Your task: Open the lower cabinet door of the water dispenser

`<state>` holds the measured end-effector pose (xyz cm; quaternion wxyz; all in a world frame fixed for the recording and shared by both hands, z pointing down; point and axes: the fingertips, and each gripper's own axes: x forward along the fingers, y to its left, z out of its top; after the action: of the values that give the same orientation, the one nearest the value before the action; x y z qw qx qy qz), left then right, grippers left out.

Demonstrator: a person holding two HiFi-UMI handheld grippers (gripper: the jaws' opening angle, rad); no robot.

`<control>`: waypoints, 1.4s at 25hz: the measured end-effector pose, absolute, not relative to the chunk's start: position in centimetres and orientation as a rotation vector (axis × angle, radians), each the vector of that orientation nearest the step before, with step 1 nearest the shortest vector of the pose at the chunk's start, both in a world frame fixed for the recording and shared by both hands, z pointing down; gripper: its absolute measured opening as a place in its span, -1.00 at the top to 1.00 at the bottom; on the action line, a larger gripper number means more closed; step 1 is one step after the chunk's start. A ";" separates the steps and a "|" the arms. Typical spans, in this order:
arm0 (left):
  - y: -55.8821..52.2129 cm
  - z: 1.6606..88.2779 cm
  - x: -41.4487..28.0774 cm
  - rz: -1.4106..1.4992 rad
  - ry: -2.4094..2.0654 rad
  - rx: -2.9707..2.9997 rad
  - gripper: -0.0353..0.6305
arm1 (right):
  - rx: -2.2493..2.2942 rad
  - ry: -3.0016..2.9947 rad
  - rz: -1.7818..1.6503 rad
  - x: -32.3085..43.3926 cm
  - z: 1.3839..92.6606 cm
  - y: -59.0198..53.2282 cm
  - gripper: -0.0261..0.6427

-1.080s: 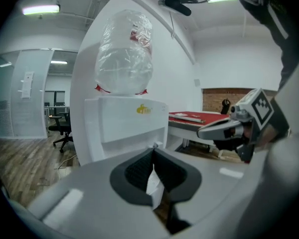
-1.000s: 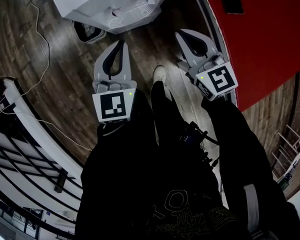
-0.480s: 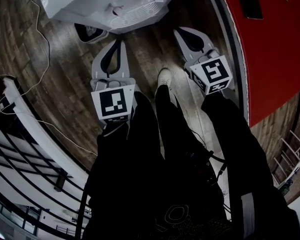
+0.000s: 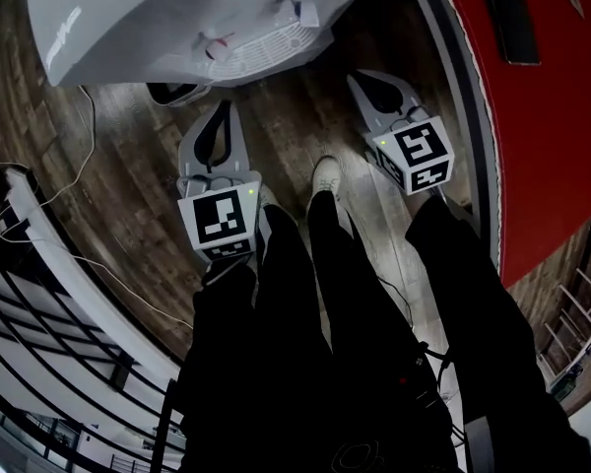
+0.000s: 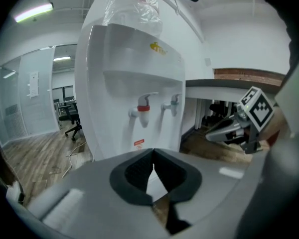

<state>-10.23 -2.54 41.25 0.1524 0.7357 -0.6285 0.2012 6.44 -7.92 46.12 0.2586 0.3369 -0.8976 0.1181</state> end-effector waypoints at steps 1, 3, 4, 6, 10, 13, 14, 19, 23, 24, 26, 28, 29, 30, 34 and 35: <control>-2.6 41.6 -10.6 0.581 -1.818 2.098 0.88 | 0.912 -2.423 0.326 6.6 46.6 -8.2 0.93; -2.7 42.0 -10.9 0.577 -1.840 2.075 0.88 | 0.913 -2.404 0.343 7.0 47.6 -8.7 0.93; -2.6 42.3 -11.0 0.577 -1.845 2.063 0.88 | 0.912 -2.394 0.351 7.3 48.2 -8.9 0.92; -2.7 43.0 -11.1 0.574 -1.859 2.043 0.88 | 0.917 -2.370 0.366 7.8 49.2 -9.2 0.92; -3.5 43.8 -11.3 0.511 -1.888 1.989 0.88 | 0.947 -2.349 0.391 8.0 50.8 -10.1 0.93; -3.6 44.6 -11.0 0.505 -1.877 1.958 0.88 | 0.970 -2.336 0.422 8.0 51.7 -10.4 0.96; -3.5 45.0 -10.9 0.508 -1.870 1.944 0.87 | 0.980 -2.311 0.452 8.4 52.3 -10.3 0.96; -3.2 46.4 -10.4 0.494 -1.846 1.902 0.87 | 0.982 -2.256 0.503 9.4 55.0 -11.3 0.96; -2.9 46.6 -10.0 0.522 -1.821 1.934 0.88 | 0.992 -2.243 0.493 10.6 56.5 -12.5 0.96; -3.0 46.7 -10.0 0.524 -1.821 1.933 0.88 | 1.004 -2.239 0.494 11.0 56.8 -13.0 0.96; -3.0 46.9 -10.2 0.524 -1.824 1.925 0.88 | 1.063 -2.237 0.532 11.9 57.4 -13.8 0.96; -3.0 47.3 -10.4 0.524 -1.829 1.908 0.88 | 1.138 -2.233 0.618 12.5 58.1 -14.5 0.96; -3.0 47.4 -10.4 0.523 -1.831 1.904 0.88 | 1.164 -2.235 0.663 12.7 58.5 -14.8 0.96; -3.0 47.6 -10.3 0.521 -1.831 1.905 0.87 | 1.178 -2.241 0.695 12.7 58.8 -15.2 0.96; -2.9 48.0 -10.7 0.513 -1.837 1.902 0.87 | 1.156 -2.273 0.689 11.4 59.6 -16.9 0.96; -2.7 48.1 -11.0 0.510 -1.841 1.894 0.87 | 1.141 -2.277 0.672 10.9 59.7 -17.3 0.96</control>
<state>-11.01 -2.74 48.06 0.2237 0.6861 -0.6671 0.1848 10.92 -17.32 59.68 0.2510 0.4193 -0.8368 0.2468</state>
